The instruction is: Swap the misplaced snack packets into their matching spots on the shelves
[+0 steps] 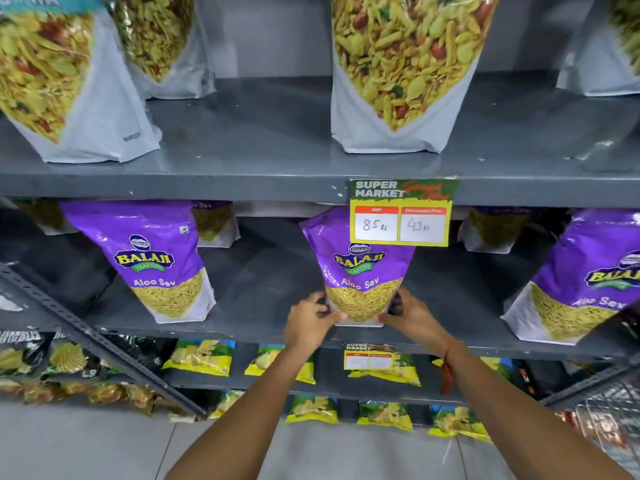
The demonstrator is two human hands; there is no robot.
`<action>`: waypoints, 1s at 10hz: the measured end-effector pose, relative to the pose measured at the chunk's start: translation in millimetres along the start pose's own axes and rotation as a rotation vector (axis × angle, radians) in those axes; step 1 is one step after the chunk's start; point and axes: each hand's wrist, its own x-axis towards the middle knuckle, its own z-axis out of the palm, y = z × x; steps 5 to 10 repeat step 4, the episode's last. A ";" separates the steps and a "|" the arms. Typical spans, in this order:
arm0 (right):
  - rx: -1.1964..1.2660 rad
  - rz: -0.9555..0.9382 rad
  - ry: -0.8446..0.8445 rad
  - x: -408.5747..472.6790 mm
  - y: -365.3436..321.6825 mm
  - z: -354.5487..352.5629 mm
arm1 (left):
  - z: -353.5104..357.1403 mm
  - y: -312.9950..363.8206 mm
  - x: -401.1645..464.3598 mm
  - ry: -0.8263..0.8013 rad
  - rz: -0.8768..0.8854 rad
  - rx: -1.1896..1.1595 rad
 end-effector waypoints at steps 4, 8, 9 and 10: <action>0.107 -0.019 0.265 -32.4 -13.6 11.5 | -4.7 29.9 -34.4 0.067 0.029 -0.070; 0.107 -0.019 0.265 -32.4 -13.6 11.5 | -4.7 29.9 -34.4 0.067 0.029 -0.070; 0.107 -0.019 0.265 -32.4 -13.6 11.5 | -4.7 29.9 -34.4 0.067 0.029 -0.070; 0.107 -0.019 0.265 -32.4 -13.6 11.5 | -4.7 29.9 -34.4 0.067 0.029 -0.070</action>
